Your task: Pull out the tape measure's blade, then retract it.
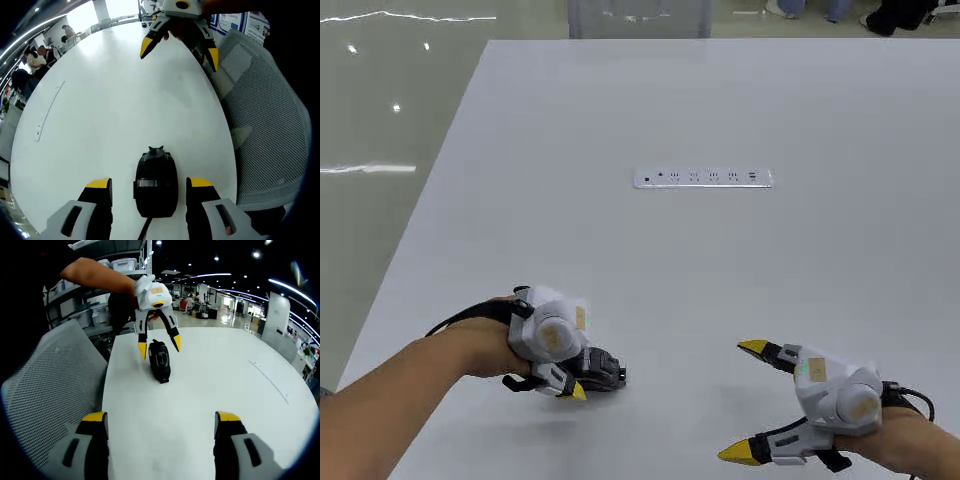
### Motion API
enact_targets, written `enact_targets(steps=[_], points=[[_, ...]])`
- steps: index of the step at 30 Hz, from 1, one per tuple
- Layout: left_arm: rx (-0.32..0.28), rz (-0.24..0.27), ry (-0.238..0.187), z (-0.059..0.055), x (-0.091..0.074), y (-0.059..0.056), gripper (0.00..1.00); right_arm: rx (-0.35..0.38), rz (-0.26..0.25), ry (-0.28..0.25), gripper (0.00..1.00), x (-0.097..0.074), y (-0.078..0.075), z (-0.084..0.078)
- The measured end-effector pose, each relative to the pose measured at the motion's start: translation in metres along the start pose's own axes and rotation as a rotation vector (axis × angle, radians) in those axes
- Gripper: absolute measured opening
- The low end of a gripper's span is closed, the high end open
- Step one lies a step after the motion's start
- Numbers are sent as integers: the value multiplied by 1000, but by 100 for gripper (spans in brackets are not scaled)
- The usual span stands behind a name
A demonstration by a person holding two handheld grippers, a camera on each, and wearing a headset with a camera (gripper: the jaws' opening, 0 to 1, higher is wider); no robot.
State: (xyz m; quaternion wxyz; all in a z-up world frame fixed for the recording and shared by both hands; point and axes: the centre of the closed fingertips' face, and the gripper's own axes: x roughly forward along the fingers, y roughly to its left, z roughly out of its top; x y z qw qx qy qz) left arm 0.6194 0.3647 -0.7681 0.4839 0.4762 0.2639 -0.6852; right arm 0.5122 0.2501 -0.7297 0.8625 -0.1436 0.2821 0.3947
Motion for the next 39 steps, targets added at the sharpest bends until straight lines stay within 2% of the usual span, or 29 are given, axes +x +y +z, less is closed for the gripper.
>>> enact_targets(steps=[2,8,9,10,14,17,19,23,27,28,32,35,39], points=[[7,0,7,1,1,0,54,-3,1,0,84,2,-1,2],[44,-13,29,1,5,-1,36,-19,13,5,80,8,-3,10],[16,-46,50,-3,8,-6,34,-35,32,15,79,17,-3,15],[6,-69,56,-6,9,-9,34,-39,44,22,78,22,-3,17],[12,-72,57,-7,9,-9,33,-40,46,24,79,23,-3,18],[3,-79,64,-10,10,-11,33,-52,57,28,75,27,-1,20],[20,-73,55,-9,9,-11,33,-77,95,51,74,35,5,20],[35,-73,51,-9,8,-12,33,-78,101,56,74,36,5,19],[6,-53,46,-7,8,-12,33,-44,119,67,72,76,-5,23],[-10,-53,34,-8,7,-10,33,-43,122,72,71,83,-5,23],[-10,-58,26,-7,7,-11,33,-35,125,95,65,96,-8,18],[-4,-60,32,-8,7,-11,33,-17,126,102,67,104,-8,18],[1,-61,37,-8,8,-11,33,-25,136,101,59,116,-5,17]])
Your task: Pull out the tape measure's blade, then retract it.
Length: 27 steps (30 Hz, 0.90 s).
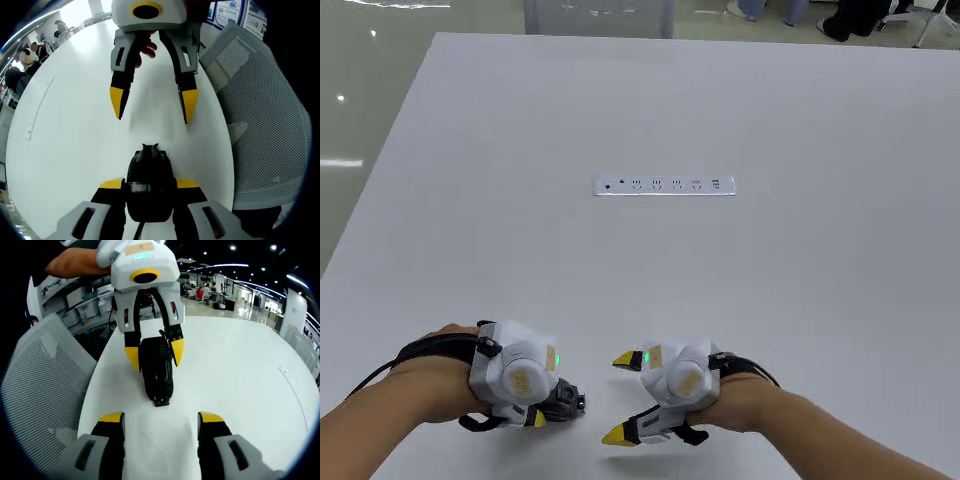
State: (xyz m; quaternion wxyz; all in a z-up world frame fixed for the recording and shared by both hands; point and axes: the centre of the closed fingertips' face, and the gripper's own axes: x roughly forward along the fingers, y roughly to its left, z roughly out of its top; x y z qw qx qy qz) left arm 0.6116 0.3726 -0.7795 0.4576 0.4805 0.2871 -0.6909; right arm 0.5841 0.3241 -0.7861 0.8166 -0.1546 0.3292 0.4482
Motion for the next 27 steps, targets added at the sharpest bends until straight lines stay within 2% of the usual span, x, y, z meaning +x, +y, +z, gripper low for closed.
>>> enact_targets(steps=[8,12,17,22,27], points=[[-14,6,-32,1,-1,0,33,0,7,23,50,20,-1,-8],[-8,5,-23,1,0,0,33,-25,14,11,40,24,-1,-2],[-13,5,-36,1,-1,1,33,-38,19,-10,27,31,-1,8],[-11,3,-33,0,0,1,33,-41,35,5,15,38,2,8],[-8,4,-30,1,0,1,33,-72,44,16,15,38,3,7]])
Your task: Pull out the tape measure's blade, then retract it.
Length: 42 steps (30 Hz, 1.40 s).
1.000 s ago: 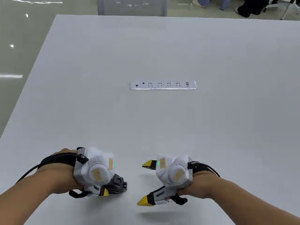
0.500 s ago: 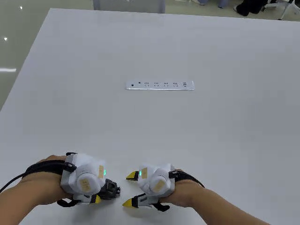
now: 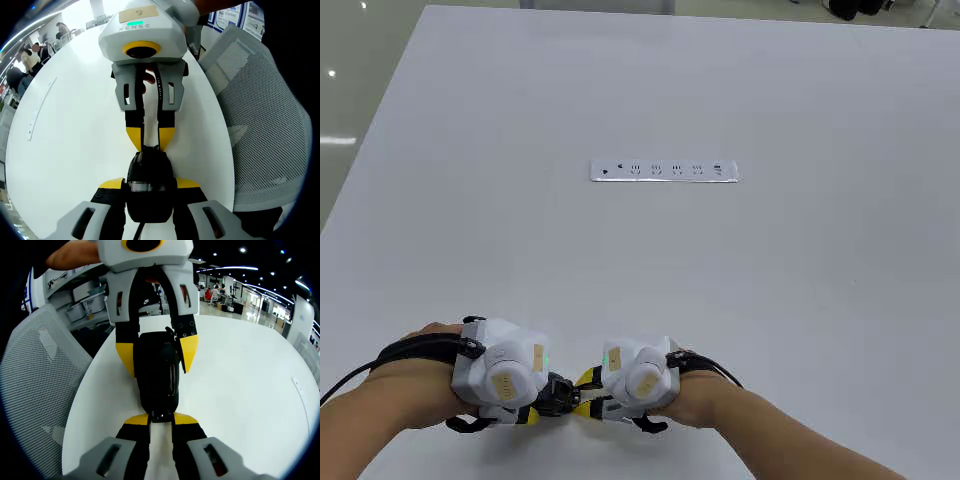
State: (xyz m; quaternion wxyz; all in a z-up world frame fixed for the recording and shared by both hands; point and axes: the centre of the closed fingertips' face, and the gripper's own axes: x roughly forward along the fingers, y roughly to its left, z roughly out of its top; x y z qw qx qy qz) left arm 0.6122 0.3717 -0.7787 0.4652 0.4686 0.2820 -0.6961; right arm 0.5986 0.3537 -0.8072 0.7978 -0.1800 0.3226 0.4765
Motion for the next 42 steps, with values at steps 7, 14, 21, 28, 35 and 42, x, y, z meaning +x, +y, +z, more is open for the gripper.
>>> enact_targets(steps=[7,14,21,28,35,42], points=[[-13,2,-8,0,-1,1,33,-3,-17,-6,11,-2,-2,-1],[-2,4,-20,0,-2,0,33,27,-5,-11,10,-2,-2,-2],[-12,7,-18,0,-2,1,33,32,-5,-9,10,-8,-3,-8],[-10,8,-15,0,-1,1,33,-19,-3,29,14,-5,-2,-7],[-5,4,-9,0,-1,0,33,-10,3,28,15,2,-1,-1],[-14,1,-22,0,-1,1,33,-5,14,31,14,2,-3,-2]])
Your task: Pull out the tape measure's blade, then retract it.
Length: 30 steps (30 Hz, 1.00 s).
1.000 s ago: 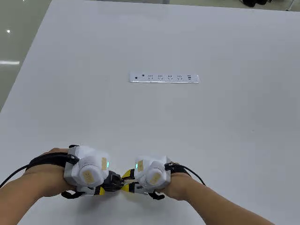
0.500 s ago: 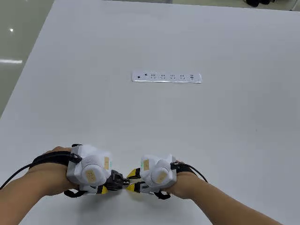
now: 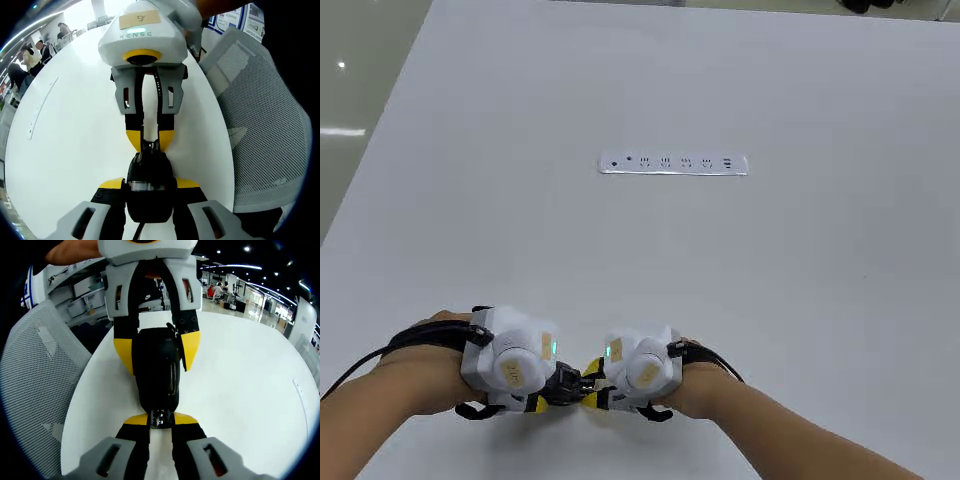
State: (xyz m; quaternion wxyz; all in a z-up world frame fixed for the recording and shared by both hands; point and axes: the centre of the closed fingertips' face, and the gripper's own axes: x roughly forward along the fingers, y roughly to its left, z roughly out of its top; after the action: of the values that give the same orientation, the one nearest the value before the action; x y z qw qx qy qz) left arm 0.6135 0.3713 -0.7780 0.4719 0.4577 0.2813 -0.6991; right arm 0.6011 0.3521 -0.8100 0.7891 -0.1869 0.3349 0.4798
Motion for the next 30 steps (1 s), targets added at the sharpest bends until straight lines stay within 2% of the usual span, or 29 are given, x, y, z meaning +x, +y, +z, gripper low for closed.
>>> enact_targets(steps=[3,8,13,20,30], points=[[-4,4,-2,0,0,0,33,-7,-3,-8,12,-2,0,0],[-4,10,-6,0,-1,0,33,34,2,-8,12,-2,-2,-1],[18,6,-3,0,-1,-1,33,48,10,-2,12,-4,1,-2],[18,5,0,0,-1,-2,33,54,-15,2,12,-7,2,-9],[23,5,3,0,-1,-2,33,69,-19,9,12,-9,1,-12]])
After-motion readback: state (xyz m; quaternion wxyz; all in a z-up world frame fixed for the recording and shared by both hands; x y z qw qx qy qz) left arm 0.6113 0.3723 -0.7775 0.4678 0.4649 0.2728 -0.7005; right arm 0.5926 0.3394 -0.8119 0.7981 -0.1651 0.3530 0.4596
